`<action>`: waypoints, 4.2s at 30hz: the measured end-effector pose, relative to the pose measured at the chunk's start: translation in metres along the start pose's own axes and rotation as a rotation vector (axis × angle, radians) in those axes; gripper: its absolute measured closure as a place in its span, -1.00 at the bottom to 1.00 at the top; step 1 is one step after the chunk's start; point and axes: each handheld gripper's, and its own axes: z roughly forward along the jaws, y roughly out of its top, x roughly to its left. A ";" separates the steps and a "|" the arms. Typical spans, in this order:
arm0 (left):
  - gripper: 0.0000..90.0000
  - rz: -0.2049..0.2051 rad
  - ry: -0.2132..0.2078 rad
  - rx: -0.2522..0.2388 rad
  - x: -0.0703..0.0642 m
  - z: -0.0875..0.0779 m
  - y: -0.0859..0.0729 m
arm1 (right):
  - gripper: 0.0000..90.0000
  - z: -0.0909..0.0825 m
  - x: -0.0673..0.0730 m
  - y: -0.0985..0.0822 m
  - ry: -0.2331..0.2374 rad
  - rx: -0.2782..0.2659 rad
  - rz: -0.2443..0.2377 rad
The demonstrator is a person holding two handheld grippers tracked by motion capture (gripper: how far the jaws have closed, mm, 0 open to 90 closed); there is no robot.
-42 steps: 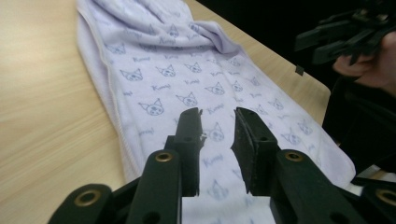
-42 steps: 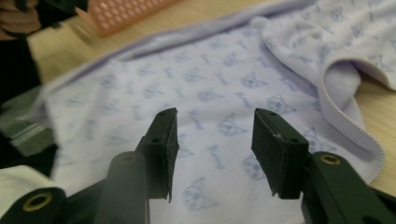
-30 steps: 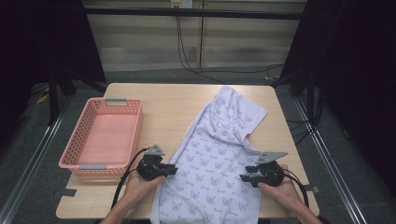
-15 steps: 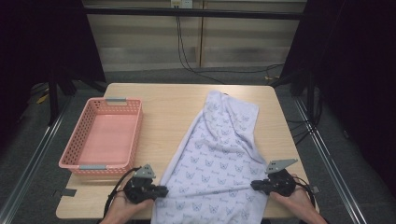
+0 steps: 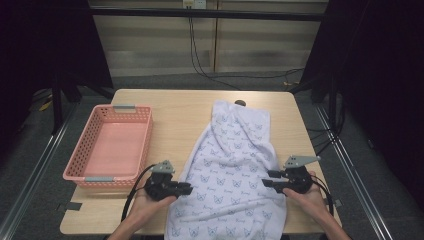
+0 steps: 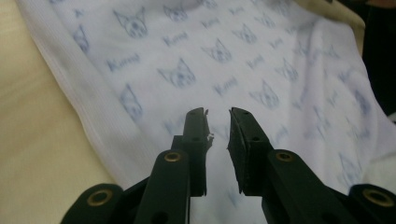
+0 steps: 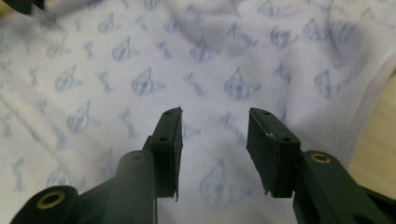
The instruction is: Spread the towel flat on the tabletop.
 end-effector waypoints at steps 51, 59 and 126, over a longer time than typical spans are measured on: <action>0.53 -0.053 0.043 -0.005 -0.008 -0.014 -0.022 | 0.41 -0.019 0.021 -0.017 0.049 0.038 -0.021; 0.35 -0.084 0.099 -0.050 0.023 0.012 0.009 | 0.12 0.032 -0.025 0.022 -0.065 0.037 -0.002; 0.95 -0.050 0.035 -0.120 0.008 0.029 0.031 | 0.93 0.031 -0.056 0.008 -0.066 0.003 0.079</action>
